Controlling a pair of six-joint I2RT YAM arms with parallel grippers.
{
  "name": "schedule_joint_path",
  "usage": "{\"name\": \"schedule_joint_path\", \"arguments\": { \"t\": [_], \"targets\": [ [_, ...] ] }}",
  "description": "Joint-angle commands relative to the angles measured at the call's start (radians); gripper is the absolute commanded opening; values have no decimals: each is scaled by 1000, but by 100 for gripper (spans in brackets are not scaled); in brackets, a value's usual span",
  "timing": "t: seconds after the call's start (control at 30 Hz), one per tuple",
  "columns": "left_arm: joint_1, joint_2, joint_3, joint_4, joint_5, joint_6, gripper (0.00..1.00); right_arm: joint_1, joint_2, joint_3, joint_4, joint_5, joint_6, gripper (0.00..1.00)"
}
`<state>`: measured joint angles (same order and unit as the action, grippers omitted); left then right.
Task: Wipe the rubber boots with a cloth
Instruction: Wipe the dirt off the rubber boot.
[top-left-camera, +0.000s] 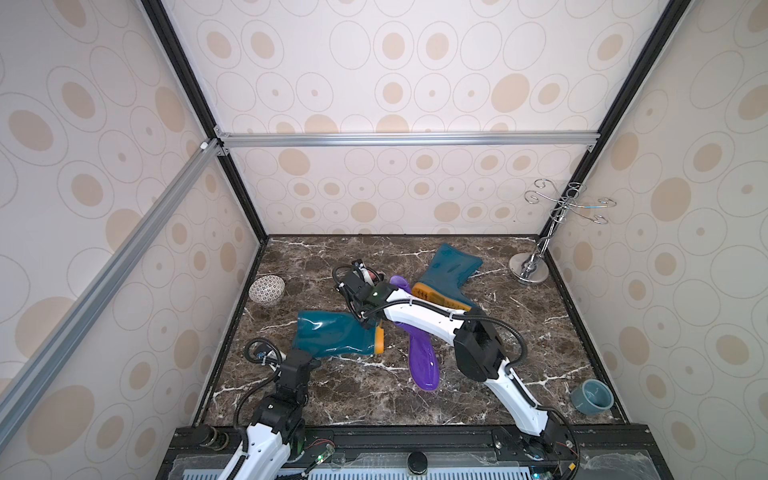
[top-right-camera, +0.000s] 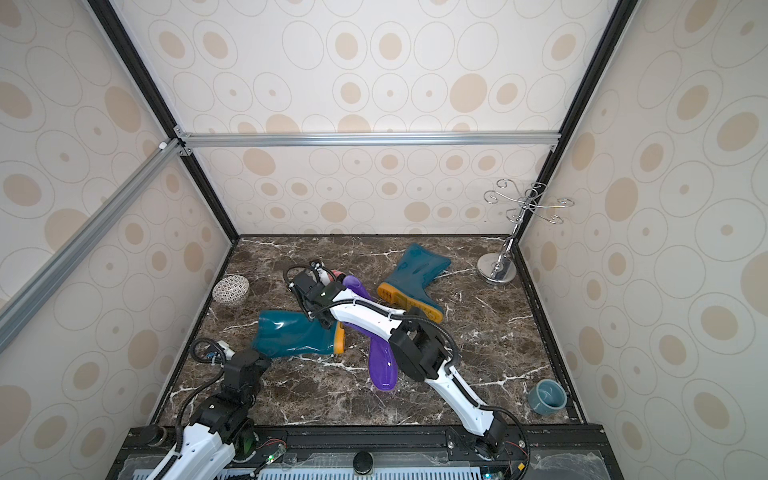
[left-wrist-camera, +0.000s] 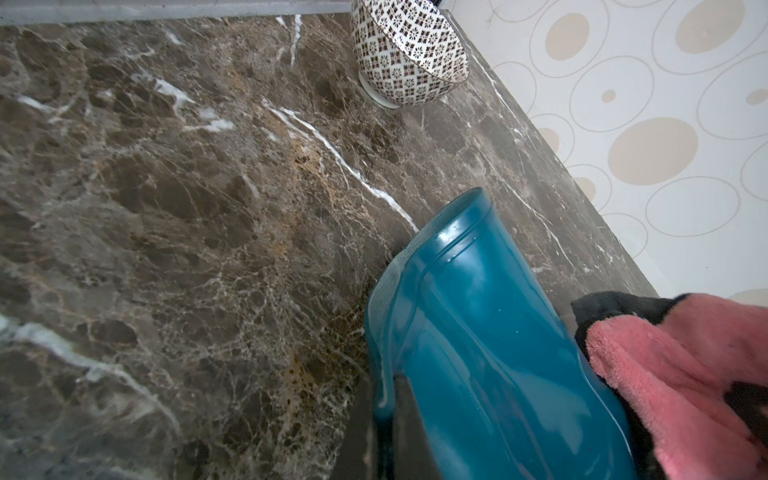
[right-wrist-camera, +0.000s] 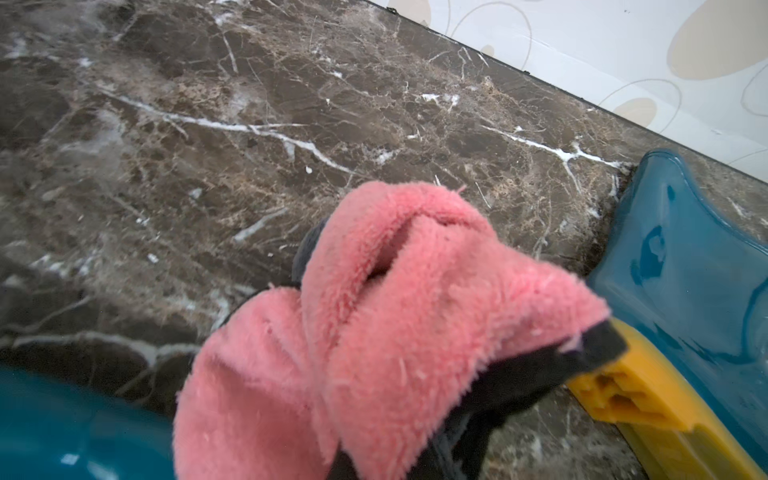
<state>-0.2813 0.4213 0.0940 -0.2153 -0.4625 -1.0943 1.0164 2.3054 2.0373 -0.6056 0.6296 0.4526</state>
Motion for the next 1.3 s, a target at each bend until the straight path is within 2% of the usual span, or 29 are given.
{"name": "schedule_joint_path", "arguments": {
  "t": [0.0, 0.17, 0.3, 0.4, 0.7, 0.83, 1.0, 1.07, 1.13, 1.27],
  "targets": [
    [9, 2, -5, 5, -35, 13, 0, 37, -78, -41, -15, 16, 41, 0],
    [8, -6, -7, 2, -35, 13, 0, 77, -141, -104, -47, -41, 78, 0],
    [8, -1, -8, 9, -34, 16, 0, 97, -195, -178, 8, -59, 91, 0],
    [8, 11, -5, 14, -32, 19, 0, 84, -174, -169, 27, -54, 74, 0],
    [8, 23, -3, 22, -27, 24, 0, 1, 23, 36, -47, -116, 72, 0],
    [7, 33, -2, 27, -25, 29, 0, -22, 101, 146, -51, -61, 15, 0],
    [8, 41, 0, 34, -23, 33, 0, -53, 255, 434, -171, -54, -22, 0],
    [9, 41, 1, 34, -22, 33, 0, -53, 271, 489, -201, -58, -19, 0],
    [9, 38, 0, 33, -21, 33, 0, -49, 234, 421, -169, -68, -8, 0],
    [9, 42, -2, 39, -20, 36, 0, -13, 125, 178, -44, -118, -16, 0]
  ]
}}
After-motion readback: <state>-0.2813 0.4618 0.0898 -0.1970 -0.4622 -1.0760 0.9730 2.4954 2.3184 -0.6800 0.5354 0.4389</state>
